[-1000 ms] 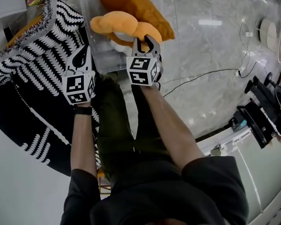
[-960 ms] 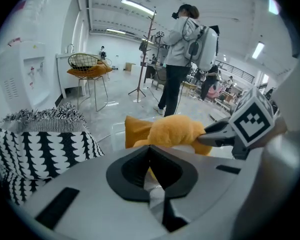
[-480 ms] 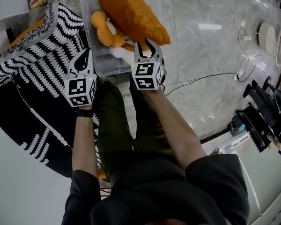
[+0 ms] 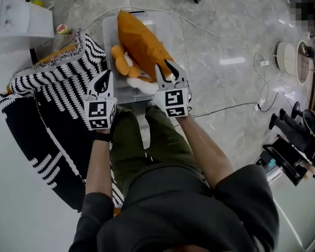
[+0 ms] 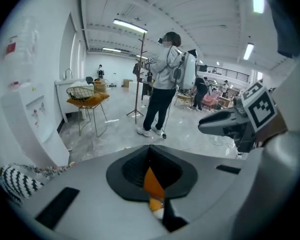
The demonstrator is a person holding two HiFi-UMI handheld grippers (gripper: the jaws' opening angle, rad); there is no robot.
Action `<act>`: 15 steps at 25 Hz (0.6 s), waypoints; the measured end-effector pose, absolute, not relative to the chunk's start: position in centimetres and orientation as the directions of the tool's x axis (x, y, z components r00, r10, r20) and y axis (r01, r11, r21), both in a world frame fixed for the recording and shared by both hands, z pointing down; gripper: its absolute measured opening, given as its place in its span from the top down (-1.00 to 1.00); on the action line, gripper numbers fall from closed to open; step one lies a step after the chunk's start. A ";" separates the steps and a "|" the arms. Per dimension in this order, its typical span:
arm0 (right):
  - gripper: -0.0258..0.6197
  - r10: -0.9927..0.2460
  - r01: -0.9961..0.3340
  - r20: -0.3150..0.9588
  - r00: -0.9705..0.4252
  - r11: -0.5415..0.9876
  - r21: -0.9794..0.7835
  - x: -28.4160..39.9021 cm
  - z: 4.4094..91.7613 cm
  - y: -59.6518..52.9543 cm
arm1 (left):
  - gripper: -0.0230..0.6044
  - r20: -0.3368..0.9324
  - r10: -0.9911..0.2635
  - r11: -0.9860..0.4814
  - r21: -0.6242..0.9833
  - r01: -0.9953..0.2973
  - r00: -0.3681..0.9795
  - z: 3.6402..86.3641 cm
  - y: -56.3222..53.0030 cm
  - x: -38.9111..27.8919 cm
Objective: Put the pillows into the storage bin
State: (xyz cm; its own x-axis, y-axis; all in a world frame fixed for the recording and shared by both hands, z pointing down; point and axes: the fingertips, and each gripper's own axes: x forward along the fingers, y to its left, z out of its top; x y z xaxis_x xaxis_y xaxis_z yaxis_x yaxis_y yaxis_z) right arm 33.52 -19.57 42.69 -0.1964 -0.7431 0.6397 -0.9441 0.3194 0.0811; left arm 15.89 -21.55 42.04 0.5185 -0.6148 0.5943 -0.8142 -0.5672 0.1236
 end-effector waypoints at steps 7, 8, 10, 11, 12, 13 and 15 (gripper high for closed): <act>0.90 -0.836 -0.932 0.480 -0.265 0.350 0.094 34.7 28.8 -19.4 | 0.91 0.501 -0.675 -0.593 0.070 -0.802 0.542 29.3 -21.7 17.7; 0.91 -0.844 -0.930 0.465 -0.269 0.353 0.102 34.9 27.4 -19.0 | 0.91 0.487 -0.680 -0.598 0.065 -0.799 0.548 27.9 -21.4 18.0; 0.91 -0.855 -0.929 0.442 -0.269 0.352 0.115 35.4 25.0 -18.0 | 0.91 0.461 -0.689 -0.609 0.050 -0.791 0.559 25.2 -20.6 18.6; 0.92 -0.859 -0.929 0.435 -0.269 0.351 0.119 35.7 24.1 -17.6 | 0.91 0.451 -0.692 -0.615 0.041 -0.788 0.564 24.1 -20.3 18.8; 0.92 -0.862 -0.930 0.429 -0.269 0.349 0.118 36.0 23.3 -17.2 | 0.91 0.442 -0.695 -0.620 0.034 -0.784 0.568 23.2 -19.9 19.0; 0.92 -0.865 -0.931 0.424 -0.270 0.347 0.115 36.2 22.5 -16.8 | 0.91 0.436 -0.696 -0.623 0.027 -0.781 0.571 22.3 -19.5 19.2; 0.92 -0.869 -0.934 0.416 -0.269 0.341 0.109 36.7 21.3 -16.1 | 0.91 0.428 -0.697 -0.628 0.022 -0.778 0.575 21.1 -18.8 19.3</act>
State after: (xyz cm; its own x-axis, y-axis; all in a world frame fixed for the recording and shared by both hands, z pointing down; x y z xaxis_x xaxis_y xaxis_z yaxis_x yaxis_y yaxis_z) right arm 36.72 -16.08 21.27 -0.2687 -0.8686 0.4163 -0.9336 0.3412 0.1093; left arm 19.30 -18.81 21.06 0.5748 -0.6975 0.4279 -0.7782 -0.6276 0.0224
